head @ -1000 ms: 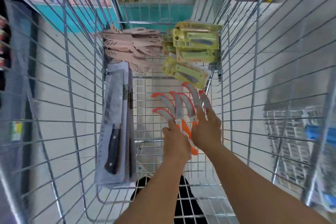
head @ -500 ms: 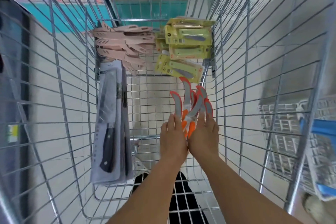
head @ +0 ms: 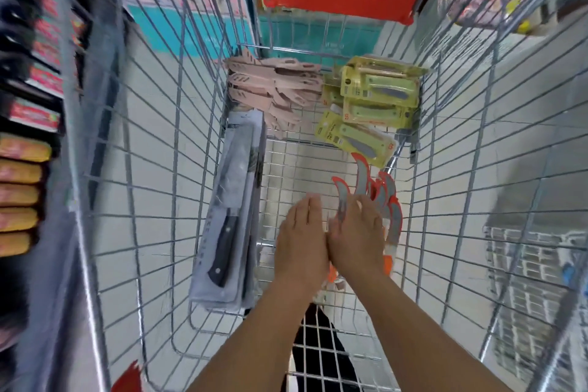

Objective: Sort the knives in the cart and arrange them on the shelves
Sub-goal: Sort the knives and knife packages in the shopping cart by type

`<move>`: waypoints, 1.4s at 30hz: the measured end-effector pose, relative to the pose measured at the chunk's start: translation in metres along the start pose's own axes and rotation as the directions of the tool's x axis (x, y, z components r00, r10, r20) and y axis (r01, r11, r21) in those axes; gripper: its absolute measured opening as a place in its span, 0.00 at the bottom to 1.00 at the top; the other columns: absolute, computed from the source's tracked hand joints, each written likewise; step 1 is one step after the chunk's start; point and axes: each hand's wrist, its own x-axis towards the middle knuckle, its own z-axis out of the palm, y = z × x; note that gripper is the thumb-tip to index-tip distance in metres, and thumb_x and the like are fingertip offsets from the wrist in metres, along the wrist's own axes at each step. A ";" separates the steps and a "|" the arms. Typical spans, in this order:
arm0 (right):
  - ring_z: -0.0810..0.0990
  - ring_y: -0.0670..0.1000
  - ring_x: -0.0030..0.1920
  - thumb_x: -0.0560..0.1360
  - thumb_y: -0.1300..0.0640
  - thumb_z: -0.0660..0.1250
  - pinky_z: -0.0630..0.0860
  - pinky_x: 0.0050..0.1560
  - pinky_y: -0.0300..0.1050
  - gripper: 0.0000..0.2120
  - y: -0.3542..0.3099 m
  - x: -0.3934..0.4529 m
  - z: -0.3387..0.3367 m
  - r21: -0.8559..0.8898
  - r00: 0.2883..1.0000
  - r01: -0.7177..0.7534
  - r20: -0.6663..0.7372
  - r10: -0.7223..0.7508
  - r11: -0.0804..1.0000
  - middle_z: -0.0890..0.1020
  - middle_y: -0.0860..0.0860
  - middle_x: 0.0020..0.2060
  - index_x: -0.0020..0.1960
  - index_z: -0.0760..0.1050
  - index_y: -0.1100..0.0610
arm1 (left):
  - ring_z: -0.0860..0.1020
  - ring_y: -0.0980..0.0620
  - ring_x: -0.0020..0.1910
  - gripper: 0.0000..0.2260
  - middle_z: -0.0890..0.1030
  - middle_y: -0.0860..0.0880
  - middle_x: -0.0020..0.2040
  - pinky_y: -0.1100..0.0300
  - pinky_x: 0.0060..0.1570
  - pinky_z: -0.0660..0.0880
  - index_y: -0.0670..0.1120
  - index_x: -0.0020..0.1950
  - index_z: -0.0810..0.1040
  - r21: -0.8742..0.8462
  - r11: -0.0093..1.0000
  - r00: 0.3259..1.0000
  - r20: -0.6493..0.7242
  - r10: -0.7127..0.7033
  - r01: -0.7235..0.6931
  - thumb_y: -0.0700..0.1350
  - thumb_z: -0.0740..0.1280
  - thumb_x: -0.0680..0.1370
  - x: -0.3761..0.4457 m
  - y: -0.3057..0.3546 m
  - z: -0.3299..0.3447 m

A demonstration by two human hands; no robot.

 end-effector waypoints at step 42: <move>0.74 0.46 0.32 0.74 0.54 0.63 0.66 0.27 0.35 0.07 -0.068 -0.020 0.036 0.476 0.943 -0.182 0.334 0.015 0.861 0.76 0.49 0.35 0.49 0.70 0.55 | 0.64 0.42 0.64 0.22 0.60 0.40 0.67 0.50 0.62 0.67 0.44 0.68 0.63 -0.074 0.874 0.877 0.027 -0.480 0.480 0.45 0.65 0.76 -0.032 -0.084 -0.055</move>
